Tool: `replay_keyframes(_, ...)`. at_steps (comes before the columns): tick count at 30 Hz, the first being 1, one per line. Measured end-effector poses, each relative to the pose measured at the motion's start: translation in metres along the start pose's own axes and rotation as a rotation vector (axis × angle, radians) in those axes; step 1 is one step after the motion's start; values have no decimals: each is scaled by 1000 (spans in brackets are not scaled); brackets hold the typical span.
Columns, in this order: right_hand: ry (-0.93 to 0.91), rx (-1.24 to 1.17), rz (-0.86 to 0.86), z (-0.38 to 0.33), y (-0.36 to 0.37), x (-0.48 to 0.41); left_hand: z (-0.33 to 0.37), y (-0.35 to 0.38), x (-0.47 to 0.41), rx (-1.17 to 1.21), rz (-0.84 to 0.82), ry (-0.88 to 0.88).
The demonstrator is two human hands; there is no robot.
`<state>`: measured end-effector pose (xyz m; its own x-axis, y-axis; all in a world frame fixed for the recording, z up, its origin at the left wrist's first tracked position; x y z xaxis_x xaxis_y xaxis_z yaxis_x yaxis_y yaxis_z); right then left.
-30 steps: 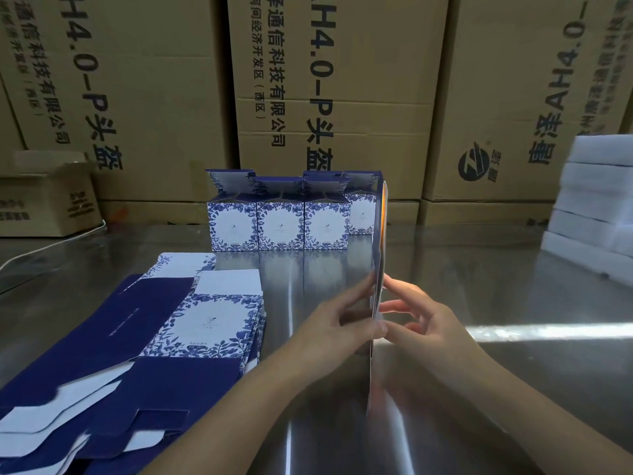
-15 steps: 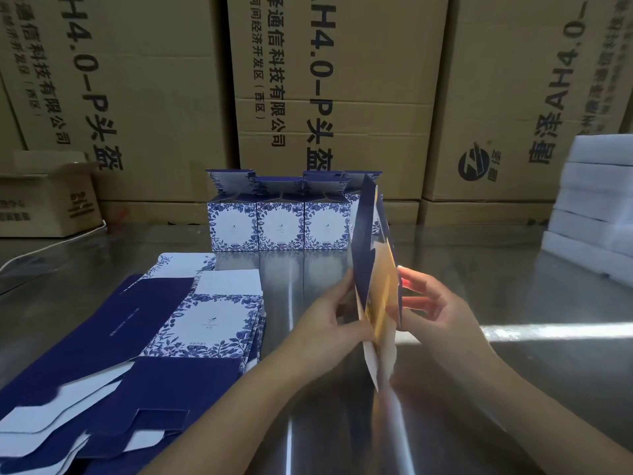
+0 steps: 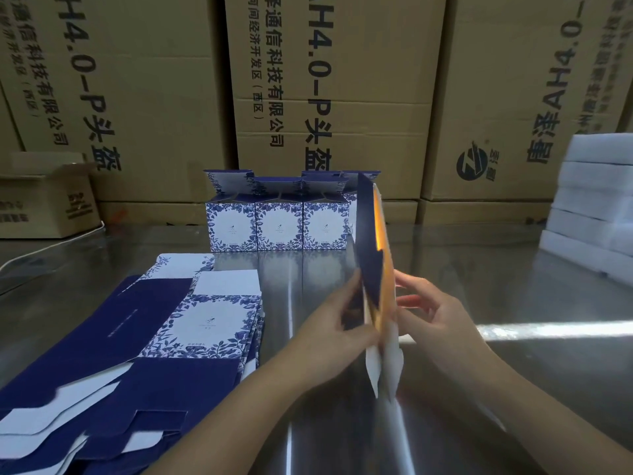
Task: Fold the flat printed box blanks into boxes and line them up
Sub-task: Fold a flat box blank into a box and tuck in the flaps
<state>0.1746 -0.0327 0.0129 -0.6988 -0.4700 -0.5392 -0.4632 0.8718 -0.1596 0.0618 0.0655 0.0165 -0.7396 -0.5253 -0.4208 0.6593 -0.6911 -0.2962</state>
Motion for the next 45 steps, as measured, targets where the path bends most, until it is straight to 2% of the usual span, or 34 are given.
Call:
replay_keyframes(3, 75, 47, 94, 8, -11, -10, -18, -8, -10, -62, 94, -90)
replay_keyframes(6, 58, 47, 104, 15, -17, -16, -38, -19, -16, -109, 181, -205)
replay_keyframes(9, 6, 54, 88, 11, -17, -15, -50, -28, -19, -139, 182, -282)
replay_keyframes(13, 44, 181, 71, 15, -22, -20, -65, -40, -19, -166, 163, -421)
replay_keyframes(18, 20, 334, 35, 19, -33, -25, -79, -51, -21, -85, 219, -548)
replay_keyframes(21, -26, 303, 98, 16, -37, -24, -76, -50, -21, 31, 279, -574)
replay_keyframes(24, -9, 156, 201, 17, -39, -25, -67, -48, -23, 171, 323, -545)
replay_keyframes(27, 129, -36, 301, 27, -42, -27, -59, -47, -26, 240, 369, -497)
replay_keyframes(31, 233, -217, 323, 25, -38, -27, -48, -40, -25, 278, 326, -422)
replay_keyframes(35, 218, -117, 245, 20, -32, -23, -33, -31, -22, 268, 254, -318)
replay_keyframes(45, 42, -228, 51, 0, -9, -7, -1, -6, -6, 209, 93, -31)
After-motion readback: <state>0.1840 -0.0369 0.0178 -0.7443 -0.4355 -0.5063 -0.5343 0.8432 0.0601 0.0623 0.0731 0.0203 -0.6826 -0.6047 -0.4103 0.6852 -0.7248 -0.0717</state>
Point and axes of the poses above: each hand's wrist, its own x-axis away from the middle knuckle, its own y-axis out of the palm, z = x × y, the point moved 5 cm from there along -x, towards the middle knuckle, and after that the axes turned 14 degrees about z, right-handed, at the moved point
